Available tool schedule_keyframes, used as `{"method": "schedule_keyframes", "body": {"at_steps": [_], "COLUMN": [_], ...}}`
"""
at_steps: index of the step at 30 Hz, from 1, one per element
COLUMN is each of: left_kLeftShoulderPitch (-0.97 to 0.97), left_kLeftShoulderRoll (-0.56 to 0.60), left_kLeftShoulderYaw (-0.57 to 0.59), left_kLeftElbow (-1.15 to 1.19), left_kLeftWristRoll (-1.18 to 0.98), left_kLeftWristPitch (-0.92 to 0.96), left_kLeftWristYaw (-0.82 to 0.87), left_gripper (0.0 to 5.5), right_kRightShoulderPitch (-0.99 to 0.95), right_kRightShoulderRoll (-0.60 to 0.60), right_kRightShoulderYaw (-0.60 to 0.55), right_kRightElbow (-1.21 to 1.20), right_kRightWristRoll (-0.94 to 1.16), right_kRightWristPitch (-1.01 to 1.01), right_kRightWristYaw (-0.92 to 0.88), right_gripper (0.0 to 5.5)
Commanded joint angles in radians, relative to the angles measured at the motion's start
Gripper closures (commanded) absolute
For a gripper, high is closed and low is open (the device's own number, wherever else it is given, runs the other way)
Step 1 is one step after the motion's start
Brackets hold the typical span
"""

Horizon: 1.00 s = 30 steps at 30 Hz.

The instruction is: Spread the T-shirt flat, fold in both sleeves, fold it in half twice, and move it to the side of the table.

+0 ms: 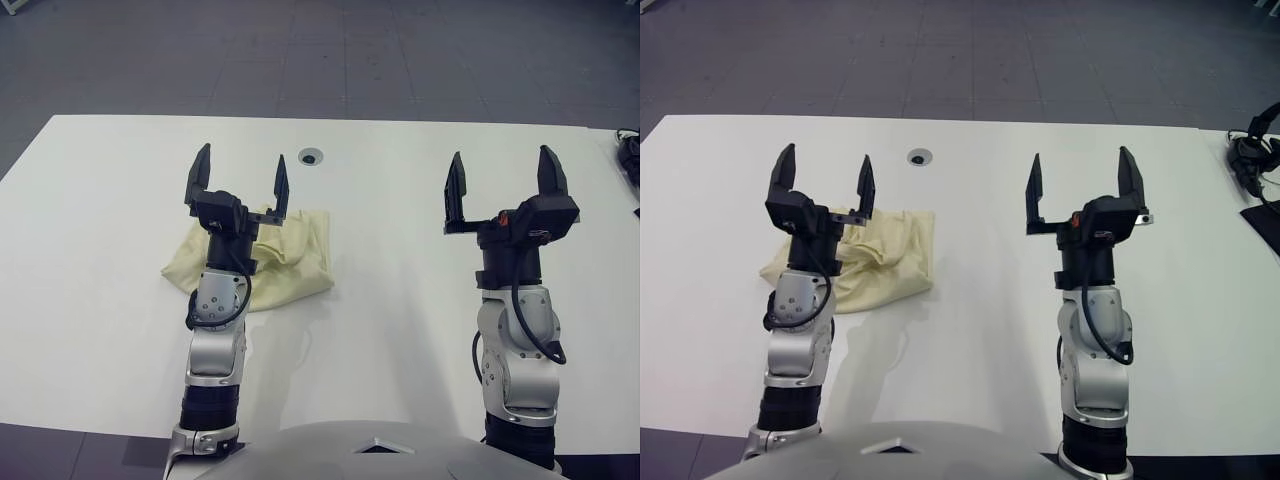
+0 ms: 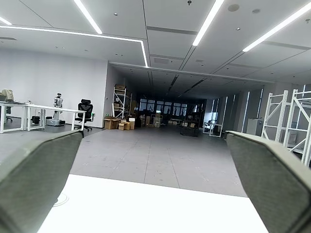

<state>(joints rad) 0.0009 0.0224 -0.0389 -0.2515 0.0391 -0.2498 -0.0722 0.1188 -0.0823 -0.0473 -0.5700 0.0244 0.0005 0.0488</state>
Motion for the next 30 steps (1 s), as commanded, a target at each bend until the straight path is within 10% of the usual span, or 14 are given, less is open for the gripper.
{"method": "schedule_keyframes", "body": {"at_steps": [1,30], "left_kLeftShoulderPitch": [-0.003,0.041], "left_kLeftShoulderRoll": [0.010,0.003], "left_kLeftShoulderYaw": [-0.008,-0.016], "left_kLeftElbow": [0.010,-0.047], "left_kLeftWristRoll": [0.013,0.057], "left_kLeftWristPitch": [-0.009,-0.092], "left_kLeftWristYaw": [-0.001,0.027], "left_gripper": [0.11,0.11], "right_kRightShoulderPitch": [-0.007,-0.044], "right_kRightShoulderRoll": [-0.005,-0.015], "right_kRightShoulderYaw": [-0.005,-0.002], "right_kRightElbow": [0.006,0.069], "right_kRightWristRoll": [0.000,-0.017], "right_kRightWristPitch": [0.008,0.009], "right_kRightWristYaw": [0.002,0.010], "right_gripper": [0.10,0.10]}}
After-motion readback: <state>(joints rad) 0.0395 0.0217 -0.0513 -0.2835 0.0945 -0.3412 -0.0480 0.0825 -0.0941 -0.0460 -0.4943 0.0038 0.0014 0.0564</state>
